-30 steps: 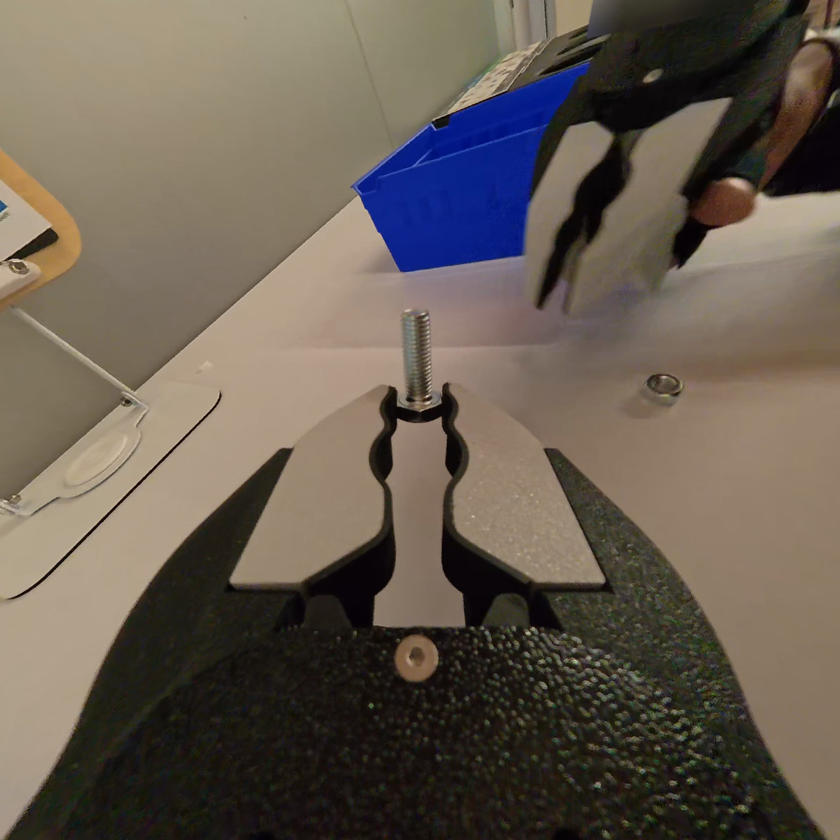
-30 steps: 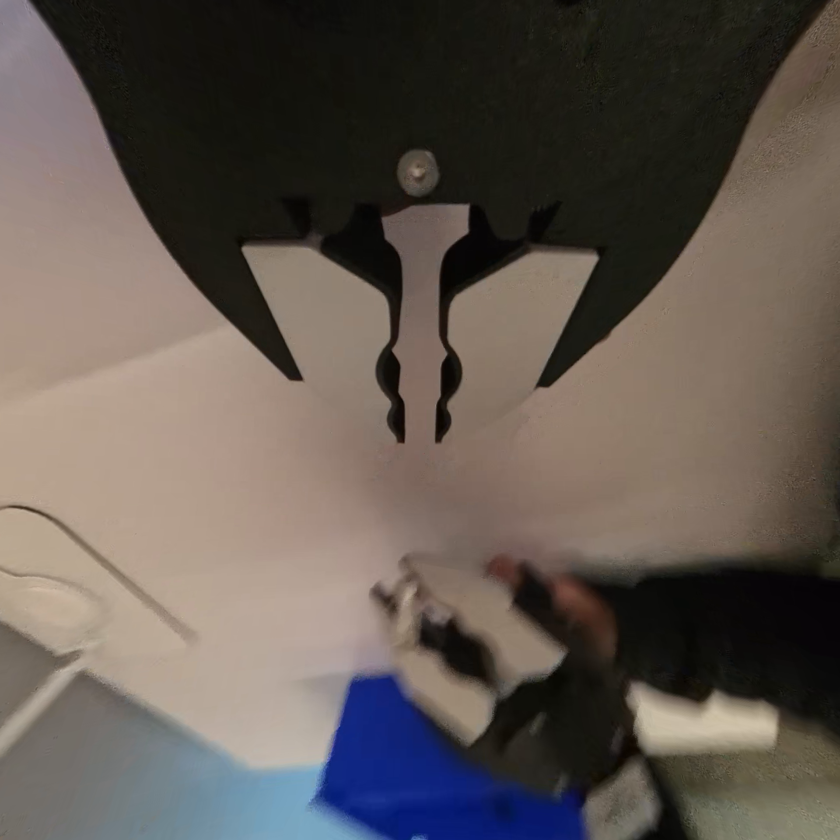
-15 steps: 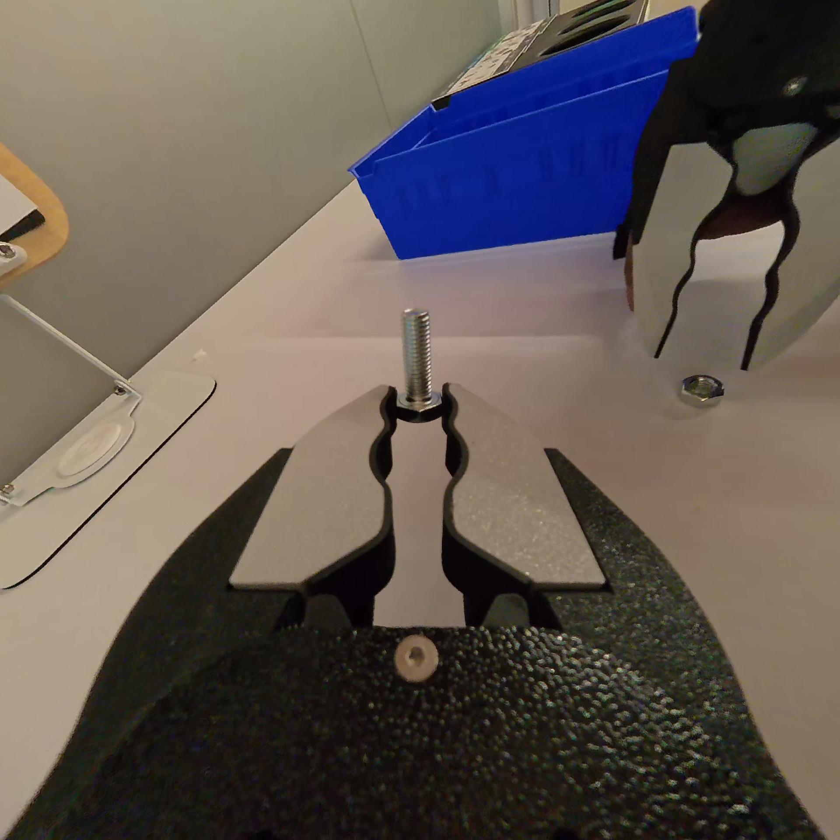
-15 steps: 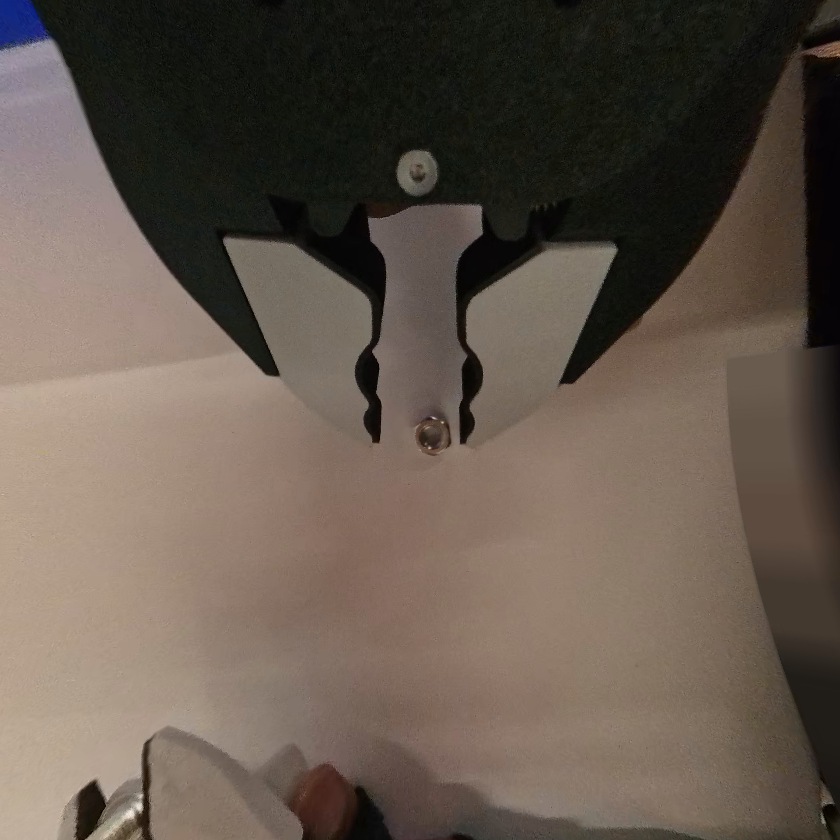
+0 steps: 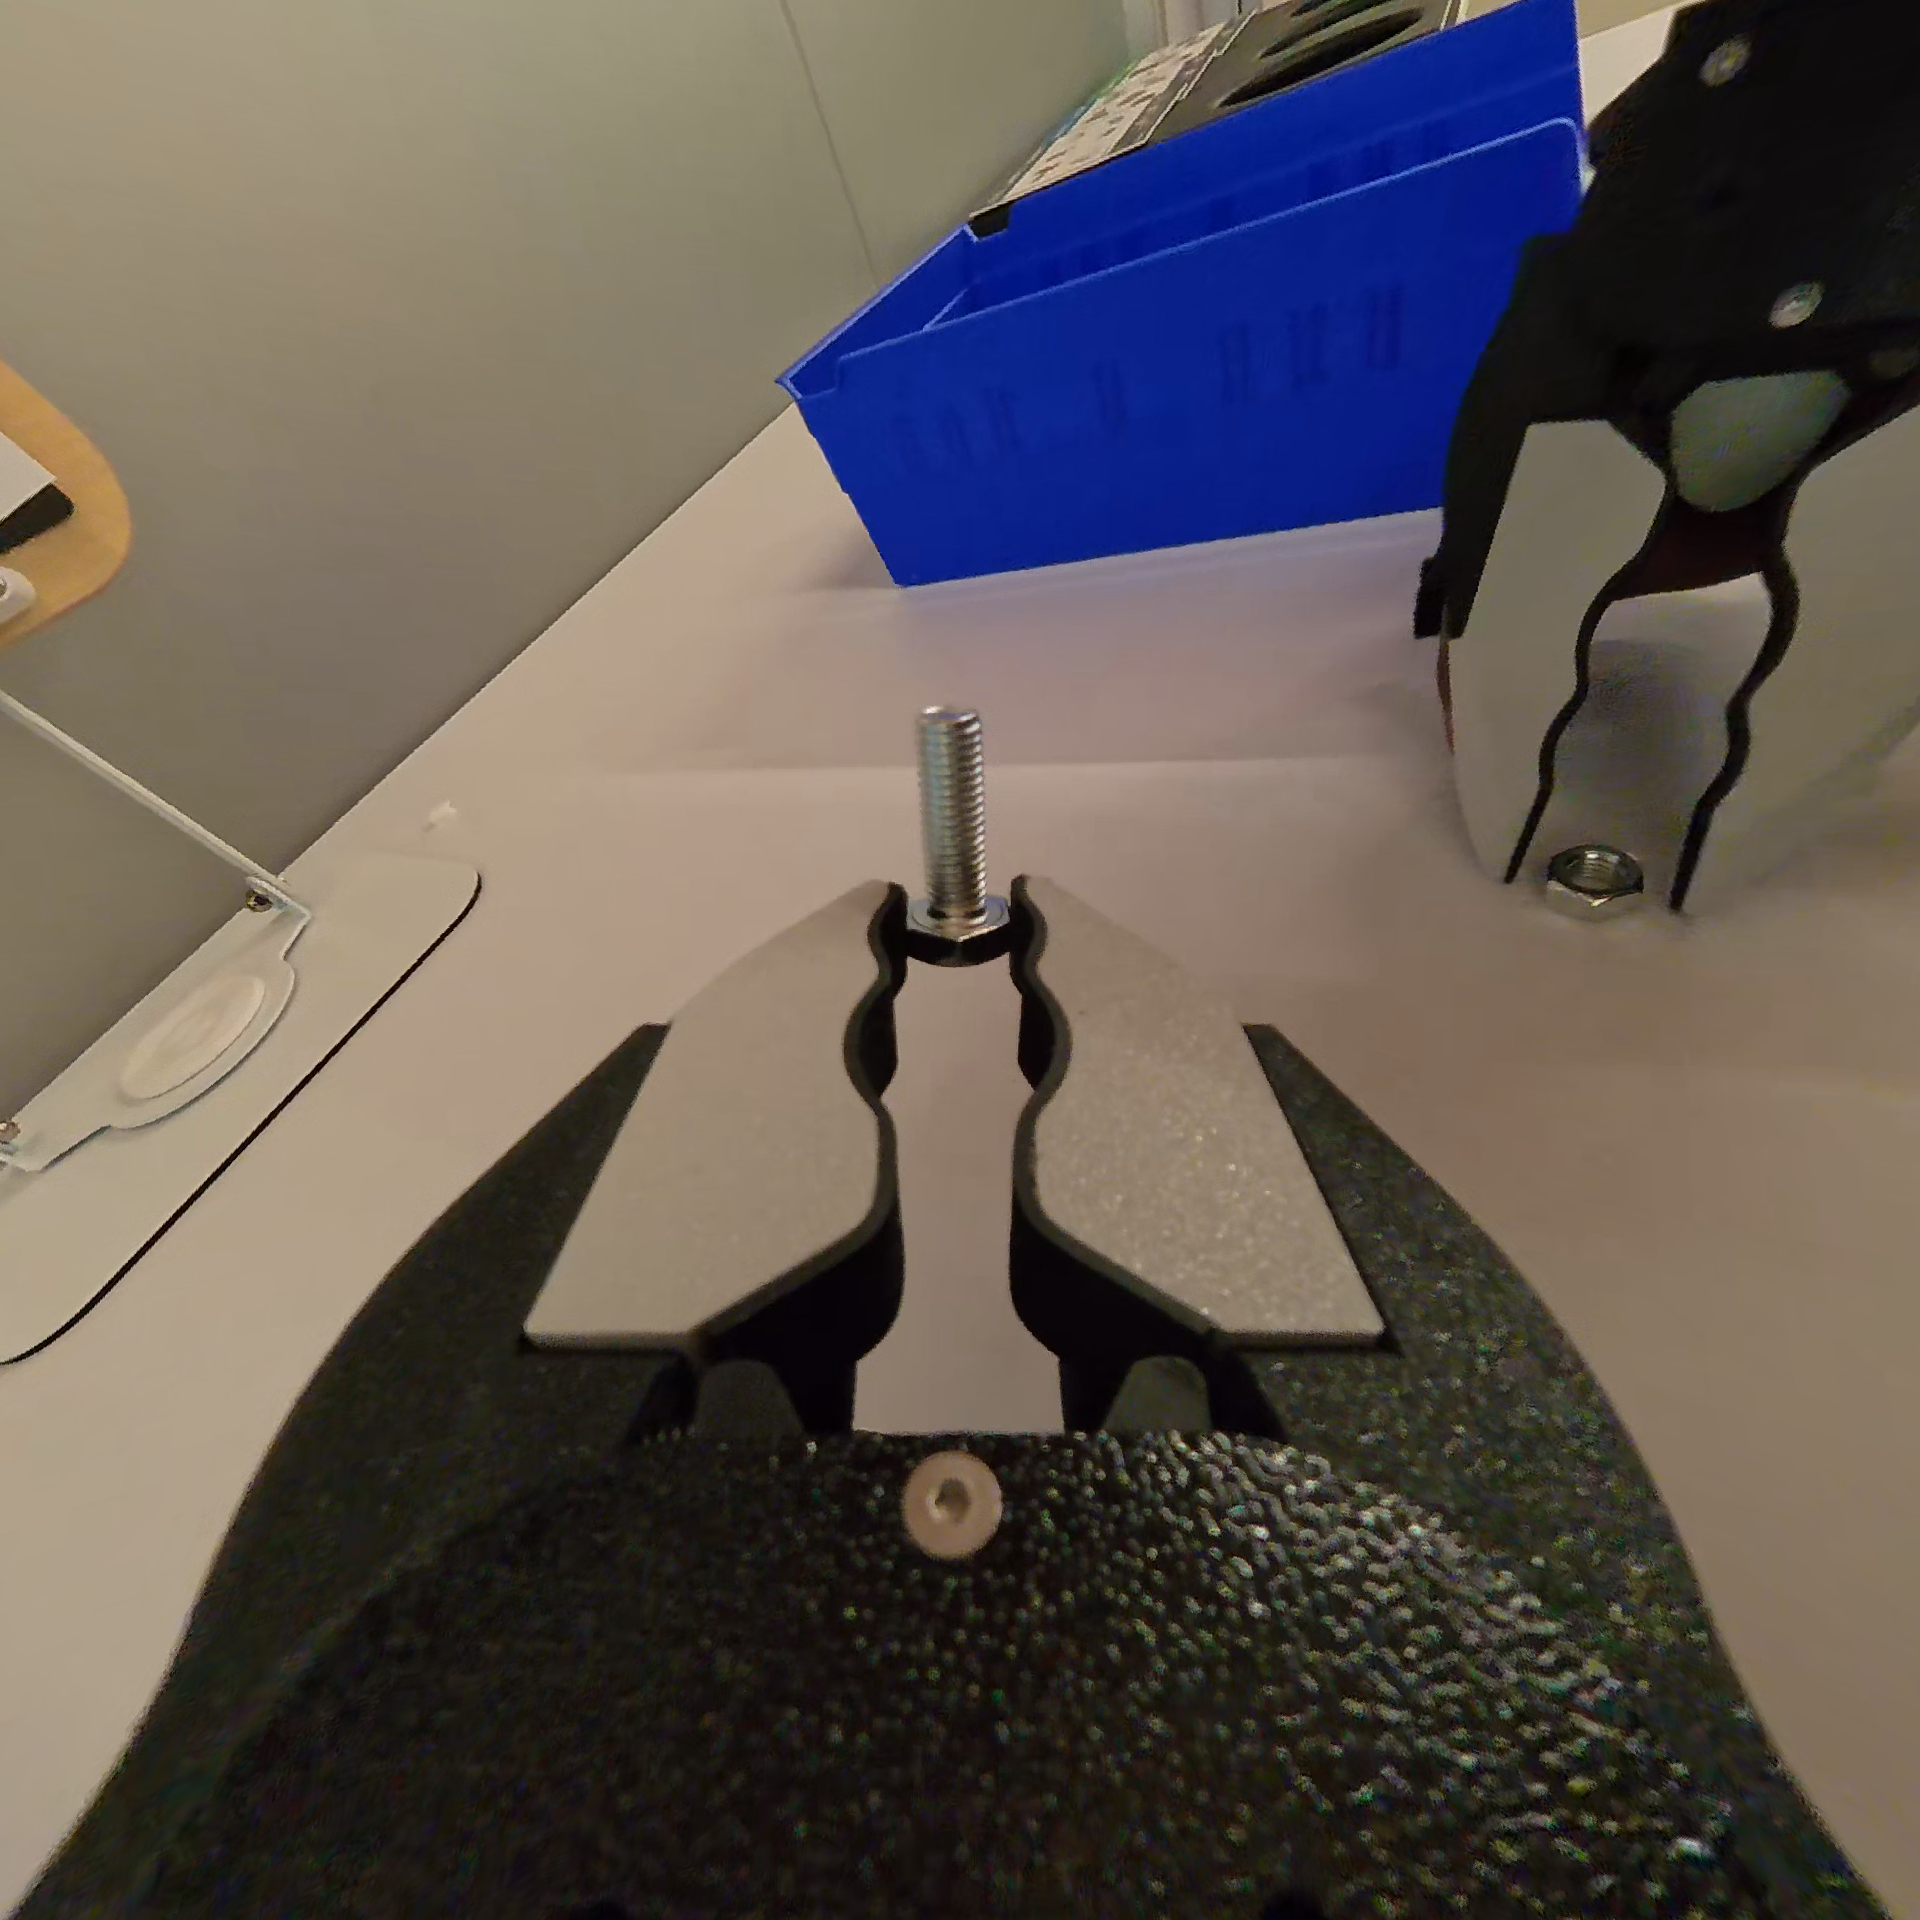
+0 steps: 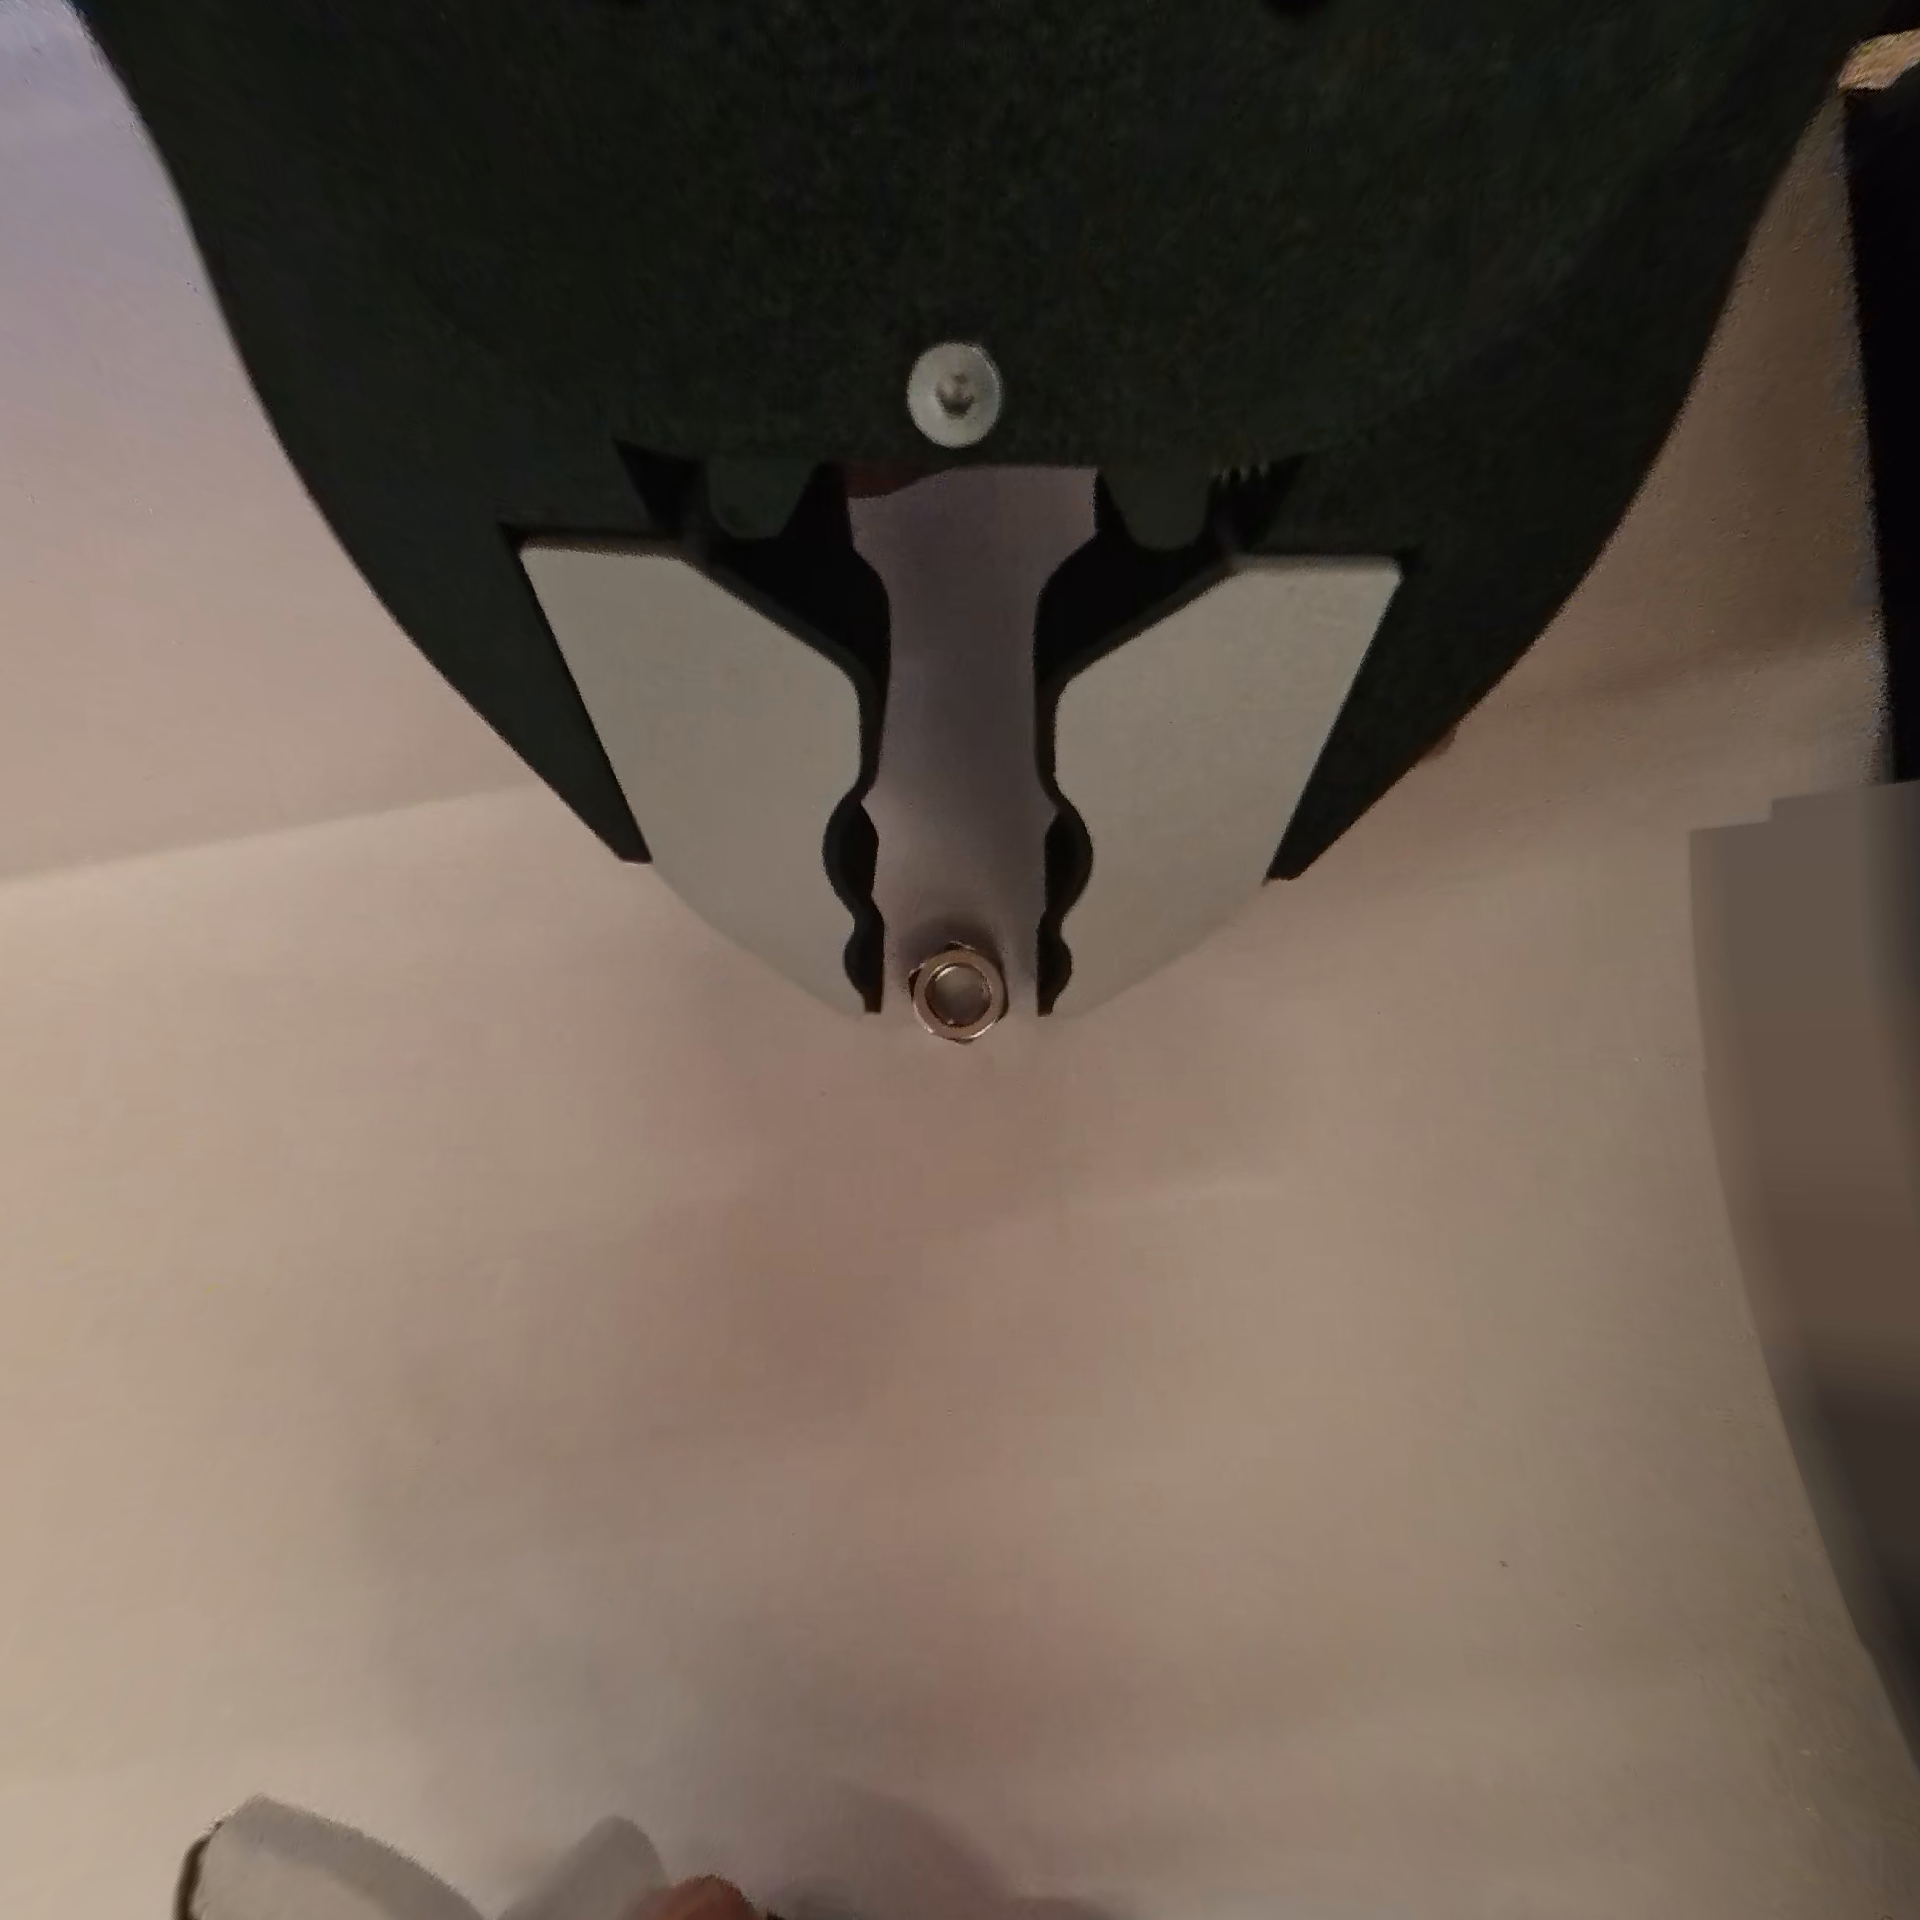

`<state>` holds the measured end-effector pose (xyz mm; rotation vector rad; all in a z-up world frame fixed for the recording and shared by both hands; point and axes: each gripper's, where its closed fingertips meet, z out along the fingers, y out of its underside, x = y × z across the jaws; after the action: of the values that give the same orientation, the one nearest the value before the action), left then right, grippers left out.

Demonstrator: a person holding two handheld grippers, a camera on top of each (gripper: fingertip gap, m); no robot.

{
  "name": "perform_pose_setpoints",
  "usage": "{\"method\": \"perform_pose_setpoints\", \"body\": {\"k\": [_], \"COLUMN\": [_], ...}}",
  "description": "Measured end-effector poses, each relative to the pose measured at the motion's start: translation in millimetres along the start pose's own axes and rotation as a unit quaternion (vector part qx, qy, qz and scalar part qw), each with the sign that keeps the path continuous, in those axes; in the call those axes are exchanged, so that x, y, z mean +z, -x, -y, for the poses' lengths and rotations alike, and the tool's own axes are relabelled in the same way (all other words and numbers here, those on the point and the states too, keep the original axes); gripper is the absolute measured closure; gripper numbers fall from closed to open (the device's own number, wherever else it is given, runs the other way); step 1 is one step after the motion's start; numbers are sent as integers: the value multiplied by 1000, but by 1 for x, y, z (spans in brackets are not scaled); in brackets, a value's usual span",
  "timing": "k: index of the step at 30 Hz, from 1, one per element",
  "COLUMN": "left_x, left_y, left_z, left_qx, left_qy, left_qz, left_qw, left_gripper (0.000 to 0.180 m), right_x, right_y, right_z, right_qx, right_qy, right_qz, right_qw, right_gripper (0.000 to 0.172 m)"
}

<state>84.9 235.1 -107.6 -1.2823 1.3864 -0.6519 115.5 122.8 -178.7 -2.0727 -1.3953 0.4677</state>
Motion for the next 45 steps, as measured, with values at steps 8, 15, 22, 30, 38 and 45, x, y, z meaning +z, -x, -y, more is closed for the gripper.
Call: {"method": "perform_pose_setpoints", "body": {"k": [8, 15, 22, 30, 38, 45], "left_x": [-2, 1, 0, -7, -11, -8], "left_y": [0, 10, 13, 3, -9, -17], "left_z": [4, -11, -14, 10, 29, 28], "left_qx": [-18, -32, -46, -9, 9, 48], "left_qy": [-13, 43, 49, -19, -74, -60], "left_qz": [-1, 32, 35, 15, -13, -17], "left_qw": [1000, 998, 997, 1000, 997, 997], "left_gripper": [163, 163, 163, 163, 163, 163], "right_x": [4, -15, -36, -56, -64, -51], "right_y": [-8, -38, -59, -59, -53, -45], "right_z": [5, 40, 91, 132, 145, 139], "right_qx": [5, 65, 65, -12, -41, -71], "right_qy": [7, -90, -191, -204, -211, -165], "right_qz": [-26, -98, -120, -102, -80, -61], "right_qw": [1000, 989, 972, 974, 973, 982], "right_gripper": [154, 154, 154, 155, 155, 155]}}
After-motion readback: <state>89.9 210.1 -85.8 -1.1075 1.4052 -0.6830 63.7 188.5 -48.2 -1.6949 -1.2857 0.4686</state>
